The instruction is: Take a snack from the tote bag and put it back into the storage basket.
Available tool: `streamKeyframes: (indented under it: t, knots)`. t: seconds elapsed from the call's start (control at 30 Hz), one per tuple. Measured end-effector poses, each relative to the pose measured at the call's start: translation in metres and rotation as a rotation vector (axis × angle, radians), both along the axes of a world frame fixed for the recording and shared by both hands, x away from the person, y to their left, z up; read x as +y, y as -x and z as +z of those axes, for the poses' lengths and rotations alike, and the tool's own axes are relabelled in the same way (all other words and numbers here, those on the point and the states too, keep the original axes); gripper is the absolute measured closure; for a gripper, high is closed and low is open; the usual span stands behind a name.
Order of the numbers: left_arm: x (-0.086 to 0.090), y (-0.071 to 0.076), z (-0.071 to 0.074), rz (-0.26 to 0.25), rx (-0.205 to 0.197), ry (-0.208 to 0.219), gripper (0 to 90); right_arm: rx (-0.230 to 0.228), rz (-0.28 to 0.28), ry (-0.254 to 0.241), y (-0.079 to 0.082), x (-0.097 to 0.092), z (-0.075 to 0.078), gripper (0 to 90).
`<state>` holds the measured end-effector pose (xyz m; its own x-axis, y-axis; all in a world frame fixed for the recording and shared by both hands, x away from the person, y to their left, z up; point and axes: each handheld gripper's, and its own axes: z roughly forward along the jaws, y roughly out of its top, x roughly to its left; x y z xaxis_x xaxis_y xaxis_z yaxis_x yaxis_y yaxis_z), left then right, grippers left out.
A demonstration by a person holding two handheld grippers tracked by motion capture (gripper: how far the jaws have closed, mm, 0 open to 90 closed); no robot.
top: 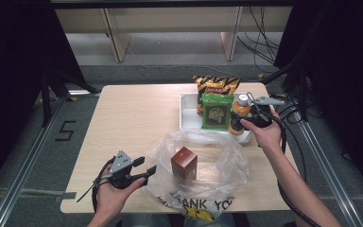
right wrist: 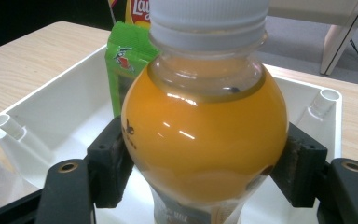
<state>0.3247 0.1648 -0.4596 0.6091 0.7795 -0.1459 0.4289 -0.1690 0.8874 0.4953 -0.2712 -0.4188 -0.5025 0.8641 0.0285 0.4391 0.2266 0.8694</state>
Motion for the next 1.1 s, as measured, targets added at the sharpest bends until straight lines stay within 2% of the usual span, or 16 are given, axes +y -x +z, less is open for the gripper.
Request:
streamKeyframes:
  t: [0.03,0.07,0.17,0.27,0.3,0.4,0.47,0.5,0.53,0.67,0.7,0.73,0.87,0.93,1.03,1.1]
  knots:
    - [0.0,0.0,0.0,0.0,0.0,-0.001,41.0,0.013,-0.042,-0.057,0.0,0.005,0.0,31.9]
    - [0.0,0.0,0.0,0.0,0.0,-0.001,41.0,0.003,-0.021,-0.038,-0.002,0.002,-0.001,31.9]
    - [0.001,0.0,0.0,0.0,0.002,-0.005,41.0,0.017,-0.047,-0.055,-0.002,0.003,-0.003,31.8]
    - [0.001,0.0,0.0,0.001,0.002,-0.007,41.0,0.0,-0.028,-0.02,-0.006,-0.001,-0.005,31.8]
    - [0.001,0.0,0.0,0.001,0.002,-0.005,41.0,0.015,-0.034,-0.039,-0.006,0.0,-0.005,31.8]
    - [0.001,0.0,0.0,0.001,0.001,-0.005,40.9,0.016,-0.031,-0.03,-0.006,-0.001,-0.006,31.8]
    - [0.001,0.0,0.0,0.001,0.002,-0.006,40.9,0.031,-0.062,-0.048,-0.005,0.001,-0.007,31.9]
    - [0.001,0.0,0.0,0.0,0.002,-0.007,40.9,0.032,-0.06,-0.042,-0.005,0.001,-0.007,31.8]
    - [0.001,0.0,0.0,0.0,0.002,-0.007,41.0,0.01,-0.046,-0.024,-0.008,-0.002,-0.008,31.8]
    - [0.001,0.0,0.0,0.001,0.002,-0.006,40.9,0.02,-0.047,-0.019,-0.008,-0.003,-0.009,31.8]
    - [0.001,0.0,0.0,0.001,0.002,-0.007,41.0,0.028,-0.04,-0.003,-0.007,-0.005,-0.009,31.8]
    - [0.001,0.0,0.0,0.0,0.002,-0.008,41.0,0.041,-0.058,-0.04,-0.006,-0.001,-0.01,31.8]
    - [0.001,0.0,0.0,0.0,0.001,-0.006,40.9,0.029,-0.062,-0.043,-0.007,-0.001,-0.013,31.8]
    - [0.001,0.0,0.0,-0.001,0.002,-0.006,40.9,0.028,-0.05,-0.027,-0.009,-0.004,-0.013,31.8]
    - [0.001,0.0,0.0,-0.001,0.002,-0.006,40.9,0.05,-0.071,-0.056,-0.008,0.0,-0.014,31.8]
    - [0.001,0.0,0.0,-0.001,0.002,-0.006,40.9,0.049,-0.072,-0.043,-0.008,-0.001,-0.014,31.8]
